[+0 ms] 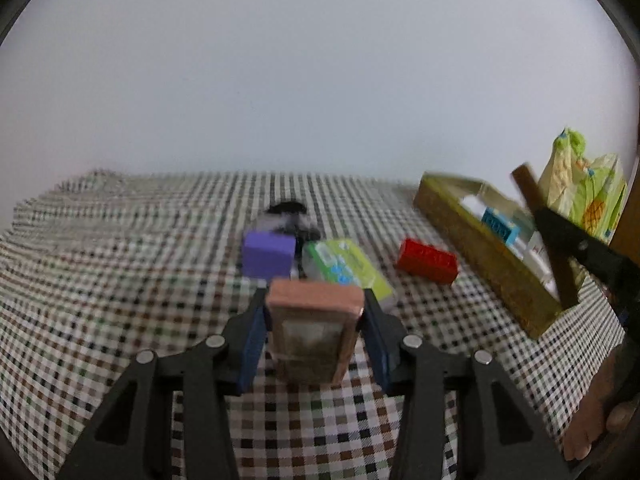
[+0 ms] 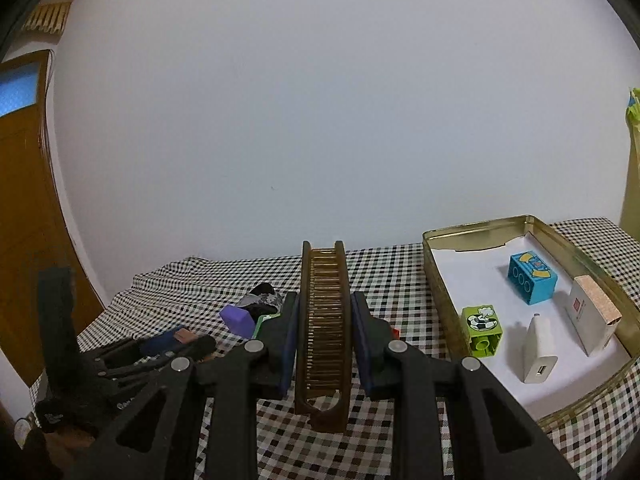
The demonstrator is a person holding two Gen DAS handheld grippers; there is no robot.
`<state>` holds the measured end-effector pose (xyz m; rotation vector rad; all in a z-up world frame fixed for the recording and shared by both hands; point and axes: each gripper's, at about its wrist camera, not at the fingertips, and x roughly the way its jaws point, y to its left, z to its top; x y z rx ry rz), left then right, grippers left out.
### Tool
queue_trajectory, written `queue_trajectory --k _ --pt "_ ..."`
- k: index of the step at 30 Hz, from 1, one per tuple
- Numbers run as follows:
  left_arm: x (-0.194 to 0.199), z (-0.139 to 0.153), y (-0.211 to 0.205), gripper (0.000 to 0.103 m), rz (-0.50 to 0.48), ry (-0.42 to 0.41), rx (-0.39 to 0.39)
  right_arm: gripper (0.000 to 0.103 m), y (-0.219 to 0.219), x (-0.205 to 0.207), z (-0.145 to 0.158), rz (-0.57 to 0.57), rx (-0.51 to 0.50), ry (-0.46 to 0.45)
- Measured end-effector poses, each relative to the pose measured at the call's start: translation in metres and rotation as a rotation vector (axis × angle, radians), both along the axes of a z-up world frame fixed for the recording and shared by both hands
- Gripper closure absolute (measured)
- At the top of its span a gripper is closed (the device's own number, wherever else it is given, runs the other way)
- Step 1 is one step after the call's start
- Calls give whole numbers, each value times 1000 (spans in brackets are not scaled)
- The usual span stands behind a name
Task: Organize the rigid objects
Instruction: 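Lift the copper frame with the left gripper while the right lifts the brush, then carry the copper frame and brown brush over the gold tray with both grippers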
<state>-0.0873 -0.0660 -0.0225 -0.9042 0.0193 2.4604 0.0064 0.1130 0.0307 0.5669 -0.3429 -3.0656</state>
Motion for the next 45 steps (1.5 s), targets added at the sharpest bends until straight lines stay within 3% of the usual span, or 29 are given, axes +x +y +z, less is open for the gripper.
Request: queue_trajectory --k 5,9,15,20,25,27,34,45 --pt "-5 -5 -2 55 -8 -43 12 75 1 -3 -3 2 2 -13" --pt "-17 -26 11 57 -18 -172 -58 75 -1 -4 -4 -5 7 -22" --pt "-17 -29 -3 58 38 -180 -6 75 1 -3 -3 -12 4 -18" --pt "-9 -21 -5 58 51 -127 29 75 3 0 -1 -15 -7 -4" --pt "12 -2 -5 58 58 32 60 75 7 3 5 -28 4 29" --pt "18 2 -7 58 53 53 88 75 10 5 7 -38 28 45" --pt "30 15 1 58 42 76 169 75 35 7 9 -84 69 58" --pt "41 29 57 58 -25 110 161 75 107 15 14 -208 58 71"
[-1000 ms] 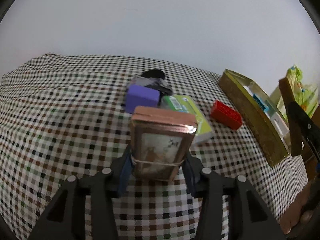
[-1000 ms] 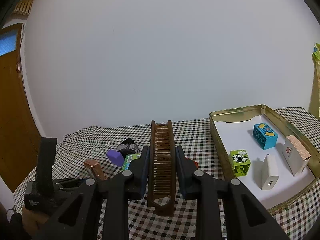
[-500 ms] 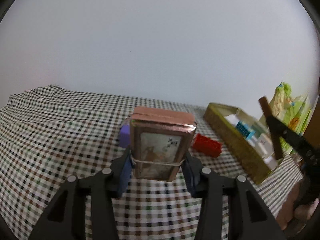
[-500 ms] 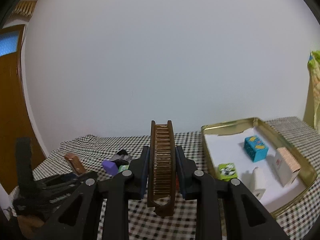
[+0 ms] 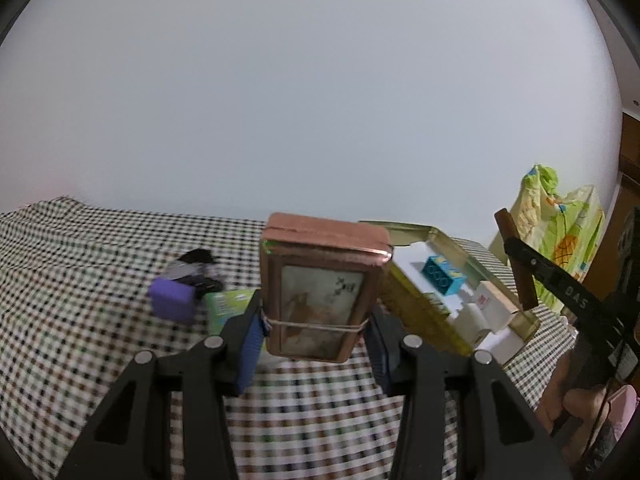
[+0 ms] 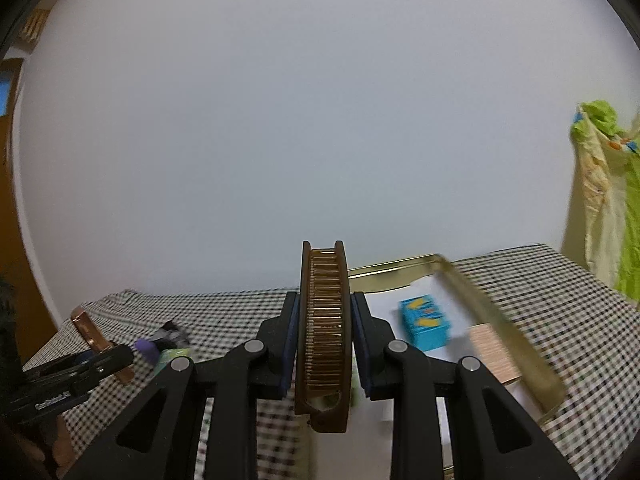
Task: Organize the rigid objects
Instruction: 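Carry the copper frame and brown brush over the gold tray with both grippers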
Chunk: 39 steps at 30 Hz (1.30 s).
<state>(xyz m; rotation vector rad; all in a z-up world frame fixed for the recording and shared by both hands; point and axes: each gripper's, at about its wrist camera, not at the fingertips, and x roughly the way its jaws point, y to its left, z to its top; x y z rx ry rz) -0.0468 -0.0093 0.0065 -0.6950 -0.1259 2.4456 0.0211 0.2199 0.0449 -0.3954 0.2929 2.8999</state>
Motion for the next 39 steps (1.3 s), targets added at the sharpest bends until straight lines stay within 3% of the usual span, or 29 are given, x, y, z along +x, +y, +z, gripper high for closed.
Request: queue_trajectory --k 7,16,27,39 --pt "5 17 45 58 -57 26 9 75 44 3 1 -84 7 -6" --pt "9 17 106 58 -142 9 -6 76 91 -3 -4 -138 10 -42" --pt "8 9 176 58 -210 -50 -83 75 105 -14 -14 -115 0 -122" --pt "-1 -1 213 58 -213 -96 -148 75 116 -27 -29 -92 -79 -205"
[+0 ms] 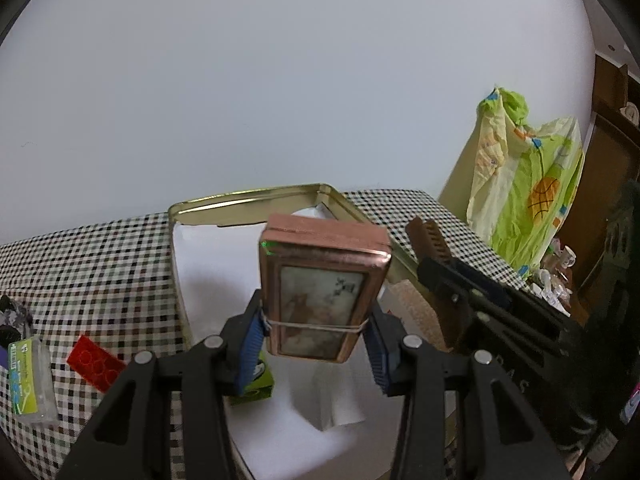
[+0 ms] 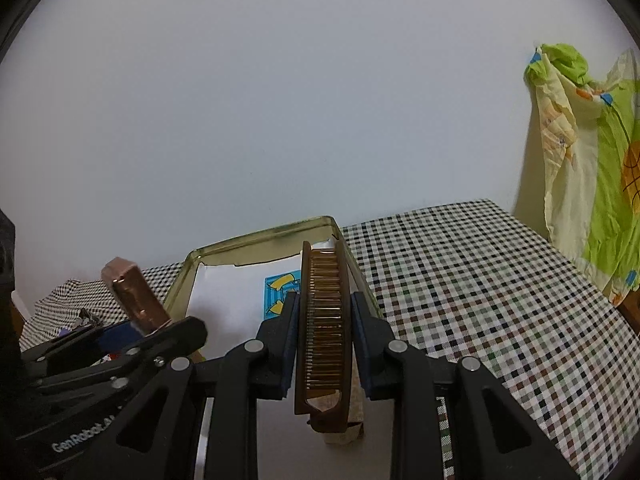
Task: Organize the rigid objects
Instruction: 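Carry the copper frame and brown brush over the gold tray with both grippers, then lower the frame and brush into the tray and open both grippers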
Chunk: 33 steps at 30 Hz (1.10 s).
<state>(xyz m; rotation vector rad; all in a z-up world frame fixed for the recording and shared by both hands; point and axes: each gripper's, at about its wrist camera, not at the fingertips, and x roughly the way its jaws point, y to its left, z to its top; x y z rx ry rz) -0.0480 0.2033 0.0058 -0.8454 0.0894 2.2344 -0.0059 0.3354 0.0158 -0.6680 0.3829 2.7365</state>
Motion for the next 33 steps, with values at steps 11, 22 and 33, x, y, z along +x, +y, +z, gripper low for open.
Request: queue_trajectory --k 11,22,33 --pt "-17 -14 9 58 37 -51 -70 75 -8 -9 -8 14 -9 -45" --pt "-24 -18 9 58 69 -68 -119 75 -16 -18 -16 27 5 -88" --pt "-32 -19 10 49 92 -95 -143 75 -23 -23 -19 25 20 -104"
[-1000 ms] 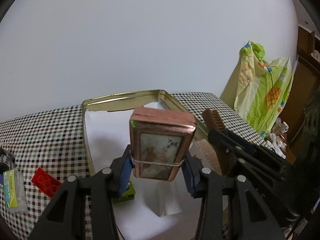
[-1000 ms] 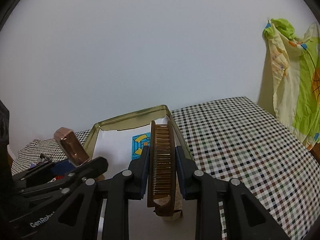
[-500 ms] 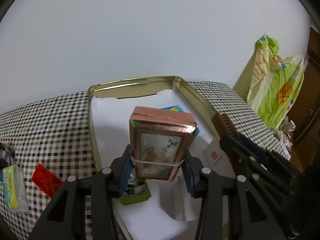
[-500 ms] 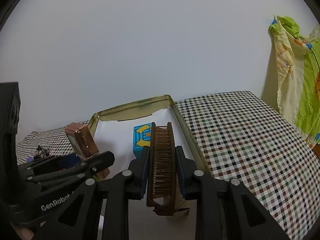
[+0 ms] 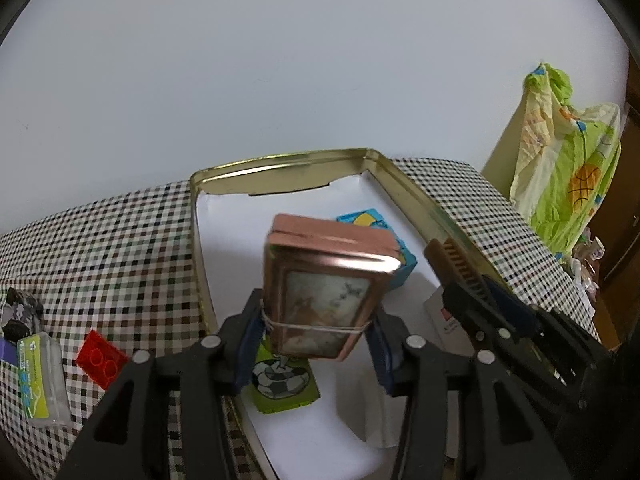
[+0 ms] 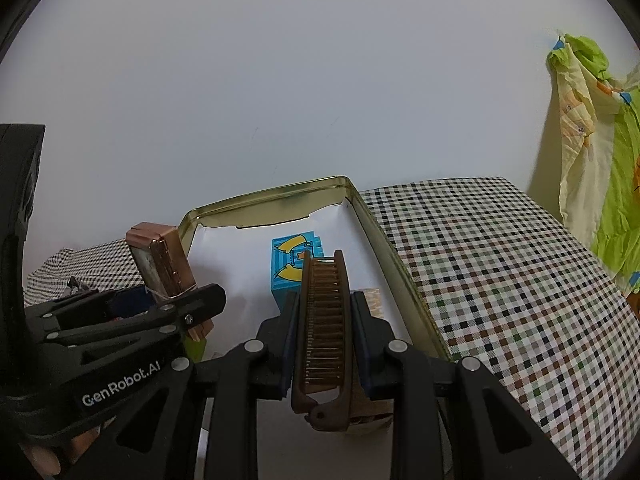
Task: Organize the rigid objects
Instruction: 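Lower the frame and brush into the tray and open both grippers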
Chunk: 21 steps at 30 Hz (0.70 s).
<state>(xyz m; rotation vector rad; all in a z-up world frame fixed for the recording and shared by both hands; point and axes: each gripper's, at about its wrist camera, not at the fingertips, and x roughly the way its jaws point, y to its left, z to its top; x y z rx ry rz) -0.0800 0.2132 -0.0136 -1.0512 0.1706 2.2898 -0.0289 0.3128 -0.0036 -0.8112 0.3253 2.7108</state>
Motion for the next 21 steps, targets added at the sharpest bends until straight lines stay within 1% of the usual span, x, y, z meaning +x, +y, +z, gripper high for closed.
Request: queue_trajectory --k 1,2,3,4,5,6,7,8,9,11,13,14,18,20,21 --pt "-2 0 -2 41 14 -13 0 75 0 0 0 -7 -1 2" --pt "-3 1 -4 38 15 -12 13 75 1 1 0 -13 -6 4" --pt "-4 2 -7 33 28 -8 26 74 3 2 1 -21 -22 12" --pt "-4 4 -10 30 33 -9 53 72 5 4 2 -25 -36 21" --pt "-4 6 -13 29 42 -12 75 66 9 7 3 -37 -56 40" --pt "-5 8 -16 25 50 -17 95 56 12 9 4 -50 -65 52" --pt "-5 11 -20 19 63 -24 126 50 16 14 7 -77 -73 76" --pt "-5 13 -24 11 79 -28 145 38 20 19 9 -109 -79 109" --pt "-6 15 -28 1 112 -30 158 28 23 25 12 -135 -86 145" --pt "-4 20 -38 1 127 -16 221 20 28 32 15 -161 -103 196" --pt "0 25 -40 1 129 11 232 18 31 40 17 -179 -113 227" --pt "1 27 -40 1 133 28 228 18 31 40 18 -183 -111 229" --pt "11 33 -41 1 137 137 176 18 27 40 17 -179 -82 220" --pt "15 35 -42 1 147 199 136 18 24 42 18 -180 -59 234" --pt "19 35 -44 0 157 237 112 18 22 46 20 -183 -36 256"
